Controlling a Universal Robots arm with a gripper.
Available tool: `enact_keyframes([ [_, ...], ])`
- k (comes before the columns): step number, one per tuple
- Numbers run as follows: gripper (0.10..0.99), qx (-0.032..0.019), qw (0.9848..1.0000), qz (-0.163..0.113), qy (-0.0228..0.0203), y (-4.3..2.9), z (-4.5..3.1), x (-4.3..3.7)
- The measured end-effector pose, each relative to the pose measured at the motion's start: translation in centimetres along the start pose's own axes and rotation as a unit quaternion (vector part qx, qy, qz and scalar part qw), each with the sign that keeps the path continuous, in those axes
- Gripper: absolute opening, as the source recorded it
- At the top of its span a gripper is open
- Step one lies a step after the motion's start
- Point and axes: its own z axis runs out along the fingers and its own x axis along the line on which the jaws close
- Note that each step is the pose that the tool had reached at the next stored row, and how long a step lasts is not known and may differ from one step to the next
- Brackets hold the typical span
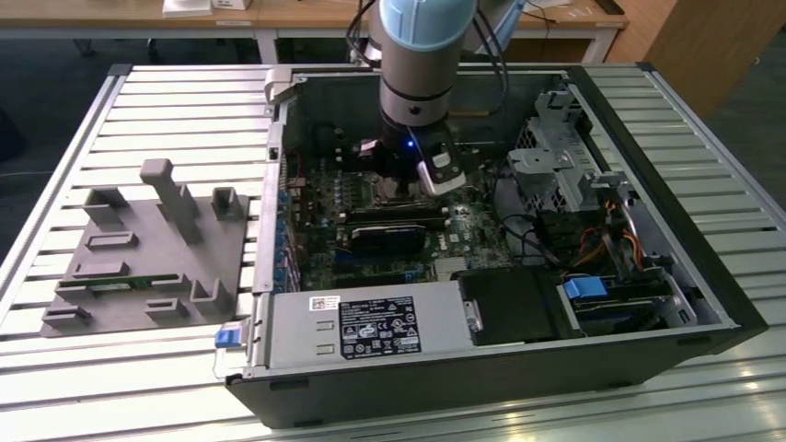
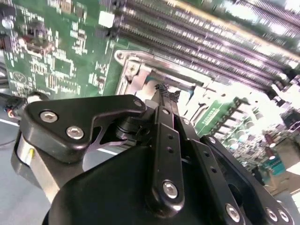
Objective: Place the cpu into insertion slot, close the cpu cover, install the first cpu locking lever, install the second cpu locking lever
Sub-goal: 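Install the second cpu locking lever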
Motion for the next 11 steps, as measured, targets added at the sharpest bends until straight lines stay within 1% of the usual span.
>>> enact_keyframes([
  [4, 0.102, 0.0057, 1.0000, 0.000, -0.0010, 0.88, 0.19, 0.16],
  [6, 0.102, 0.0104, 0.9999, 0.000, -0.0019, 1.28, 0.28, 0.23],
  [8, 0.102, 0.0189, 0.9998, -0.001, -0.0032, 1.54, 0.33, 0.28],
  [9, 0.102, 0.0219, 0.9998, -0.001, -0.0038, 1.60, 0.34, 0.30],
  [11, 0.102, 0.0239, 0.9997, -0.001, -0.0041, 1.64, 0.28, 0.29],
])
